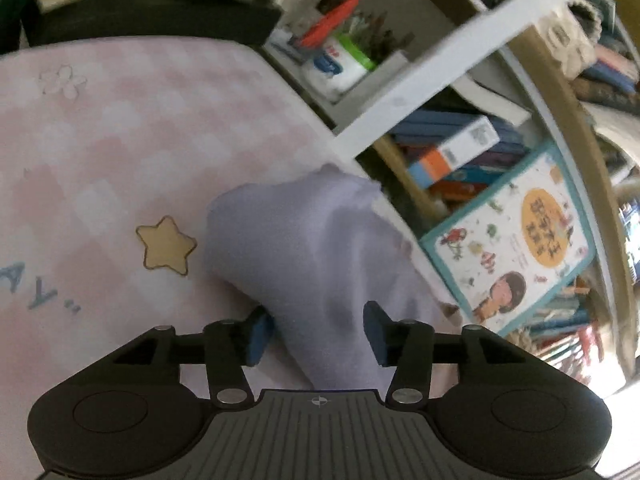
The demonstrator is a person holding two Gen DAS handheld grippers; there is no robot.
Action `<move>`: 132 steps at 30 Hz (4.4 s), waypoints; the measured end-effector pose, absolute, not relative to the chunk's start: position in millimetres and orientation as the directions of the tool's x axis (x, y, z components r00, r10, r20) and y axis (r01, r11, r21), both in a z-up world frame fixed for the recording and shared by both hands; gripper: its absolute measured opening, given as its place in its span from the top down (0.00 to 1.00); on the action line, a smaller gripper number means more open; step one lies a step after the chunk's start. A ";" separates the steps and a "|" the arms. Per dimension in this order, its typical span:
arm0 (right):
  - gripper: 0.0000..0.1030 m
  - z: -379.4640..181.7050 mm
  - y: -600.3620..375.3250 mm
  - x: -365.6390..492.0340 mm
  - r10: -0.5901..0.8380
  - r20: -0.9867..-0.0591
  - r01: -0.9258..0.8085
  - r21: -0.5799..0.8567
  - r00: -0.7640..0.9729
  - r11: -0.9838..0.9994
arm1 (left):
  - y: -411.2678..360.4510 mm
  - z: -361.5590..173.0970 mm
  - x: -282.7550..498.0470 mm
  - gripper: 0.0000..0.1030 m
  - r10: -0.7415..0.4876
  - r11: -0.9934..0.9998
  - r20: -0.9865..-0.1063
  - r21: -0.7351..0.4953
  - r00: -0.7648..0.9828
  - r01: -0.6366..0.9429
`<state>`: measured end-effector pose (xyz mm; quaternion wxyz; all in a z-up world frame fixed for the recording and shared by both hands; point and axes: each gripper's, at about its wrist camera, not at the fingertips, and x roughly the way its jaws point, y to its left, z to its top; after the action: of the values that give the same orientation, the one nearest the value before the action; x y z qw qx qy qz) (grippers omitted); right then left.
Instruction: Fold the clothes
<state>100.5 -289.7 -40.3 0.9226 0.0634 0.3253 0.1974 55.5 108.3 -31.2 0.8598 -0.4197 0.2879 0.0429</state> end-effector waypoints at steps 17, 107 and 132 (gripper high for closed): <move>0.71 -42.3 -274.2 94.3 0.454 -0.562 -0.350 0.289 0.691 0.891 | 111.5 -26.5 53.3 0.90 -0.096 0.740 -0.472 -0.623 0.876 -0.254; 0.54 -20.3 -319.4 138.0 0.704 -0.357 -0.296 0.723 0.614 0.625 | -53.5 71.7 0.7 0.41 -0.426 0.901 -0.323 -0.073 0.845 0.427; 0.41 -45.6 -289.9 141.3 0.764 -0.389 -0.269 0.772 0.515 0.575 | -60.5 -4.7 29.5 0.63 -0.250 0.945 -0.473 0.069 0.845 0.319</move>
<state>141.3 -289.9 -45.6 0.8050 0.3307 0.3737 0.3208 29.5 -60.5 -4.7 0.9577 0.0727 0.2356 -0.1485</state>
